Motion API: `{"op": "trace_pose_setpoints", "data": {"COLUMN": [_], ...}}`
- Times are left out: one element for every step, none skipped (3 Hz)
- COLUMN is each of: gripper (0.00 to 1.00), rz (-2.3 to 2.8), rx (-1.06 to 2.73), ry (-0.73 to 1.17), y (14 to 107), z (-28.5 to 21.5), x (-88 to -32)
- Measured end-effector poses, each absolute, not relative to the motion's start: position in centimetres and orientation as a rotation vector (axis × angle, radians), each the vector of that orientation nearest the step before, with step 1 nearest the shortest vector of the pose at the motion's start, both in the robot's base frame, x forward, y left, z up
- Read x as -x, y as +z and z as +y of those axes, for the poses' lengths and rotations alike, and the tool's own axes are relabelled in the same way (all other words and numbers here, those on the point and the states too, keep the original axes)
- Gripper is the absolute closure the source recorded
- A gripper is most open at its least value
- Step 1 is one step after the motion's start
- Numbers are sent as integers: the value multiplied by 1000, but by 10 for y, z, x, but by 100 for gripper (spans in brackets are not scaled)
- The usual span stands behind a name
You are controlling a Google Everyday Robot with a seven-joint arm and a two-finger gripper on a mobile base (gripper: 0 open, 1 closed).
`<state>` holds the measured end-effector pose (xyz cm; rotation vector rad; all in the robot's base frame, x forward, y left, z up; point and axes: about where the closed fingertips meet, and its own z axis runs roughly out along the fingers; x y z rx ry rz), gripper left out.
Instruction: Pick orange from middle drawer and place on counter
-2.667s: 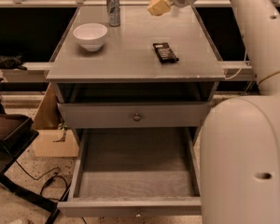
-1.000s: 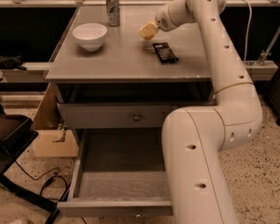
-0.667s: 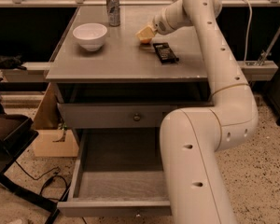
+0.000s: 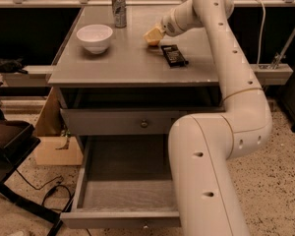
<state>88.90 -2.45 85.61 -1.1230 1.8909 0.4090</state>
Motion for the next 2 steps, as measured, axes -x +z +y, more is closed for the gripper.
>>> {"op": "trace_pose_setpoints", "data": {"gripper": [35,12], "rz": [1891,1891], "rx": [1123,1123], "ry": [409,409], "y": [856,856], "z": [-24,-24], "x": [-889,-889]}}
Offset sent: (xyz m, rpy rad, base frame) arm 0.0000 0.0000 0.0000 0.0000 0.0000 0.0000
